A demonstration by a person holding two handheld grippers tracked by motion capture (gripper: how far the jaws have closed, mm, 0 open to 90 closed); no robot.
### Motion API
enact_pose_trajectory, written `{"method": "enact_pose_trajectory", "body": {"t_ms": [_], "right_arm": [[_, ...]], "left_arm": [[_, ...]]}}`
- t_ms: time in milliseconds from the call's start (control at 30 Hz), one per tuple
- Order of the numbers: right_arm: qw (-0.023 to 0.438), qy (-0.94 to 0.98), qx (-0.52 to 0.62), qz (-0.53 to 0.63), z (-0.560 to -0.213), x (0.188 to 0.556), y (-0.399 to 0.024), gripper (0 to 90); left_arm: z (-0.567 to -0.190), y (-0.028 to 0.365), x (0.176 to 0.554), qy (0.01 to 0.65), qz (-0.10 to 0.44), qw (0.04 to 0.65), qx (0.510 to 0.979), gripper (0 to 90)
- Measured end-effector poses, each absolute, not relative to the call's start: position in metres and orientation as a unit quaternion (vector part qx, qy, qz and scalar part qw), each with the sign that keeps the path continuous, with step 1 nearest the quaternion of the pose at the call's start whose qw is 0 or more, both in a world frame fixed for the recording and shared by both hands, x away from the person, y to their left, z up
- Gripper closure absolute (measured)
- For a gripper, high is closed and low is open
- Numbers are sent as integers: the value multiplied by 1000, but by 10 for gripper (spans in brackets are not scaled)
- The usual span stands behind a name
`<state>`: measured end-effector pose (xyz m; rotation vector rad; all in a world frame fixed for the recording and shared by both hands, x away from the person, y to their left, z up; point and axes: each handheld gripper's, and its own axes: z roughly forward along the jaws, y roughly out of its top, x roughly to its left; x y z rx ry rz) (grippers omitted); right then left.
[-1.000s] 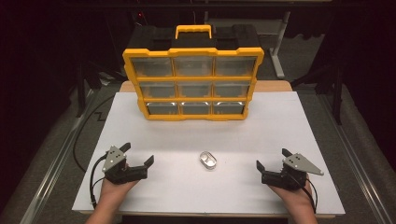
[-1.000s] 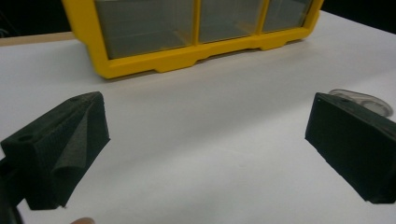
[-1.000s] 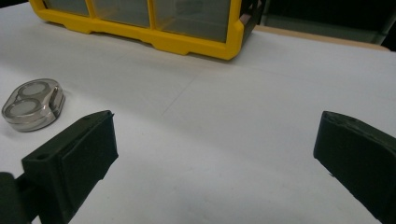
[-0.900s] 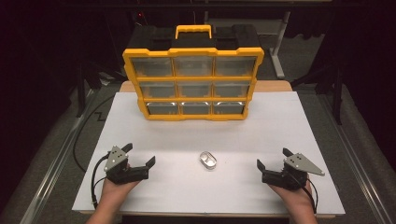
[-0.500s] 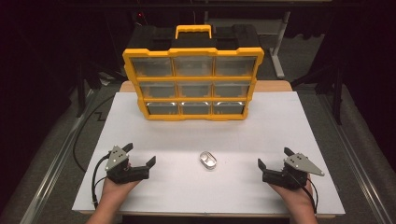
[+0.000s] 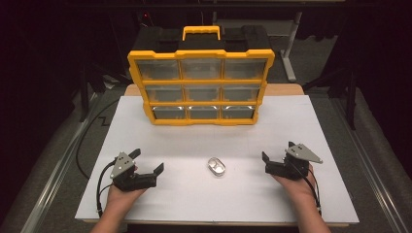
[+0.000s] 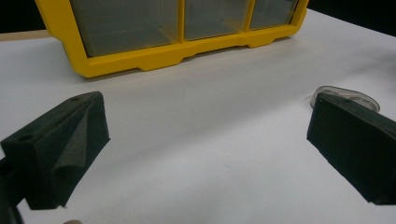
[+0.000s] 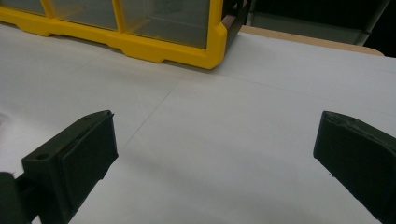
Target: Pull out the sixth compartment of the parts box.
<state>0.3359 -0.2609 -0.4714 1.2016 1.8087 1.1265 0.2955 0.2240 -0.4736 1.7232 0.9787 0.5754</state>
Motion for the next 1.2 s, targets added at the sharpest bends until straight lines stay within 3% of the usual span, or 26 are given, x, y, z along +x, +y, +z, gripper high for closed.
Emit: {"method": "enact_pose_trajectory", "body": {"t_ms": [633,1200], "right_arm": [[357,691,475,412,-465,389,-254,7],[368,711,452,394,-458,375,-253,3]], "left_arm": [[-475,222,295,409,246,515,712,2],[-473,223,294,412,247,520,706,2]]}}
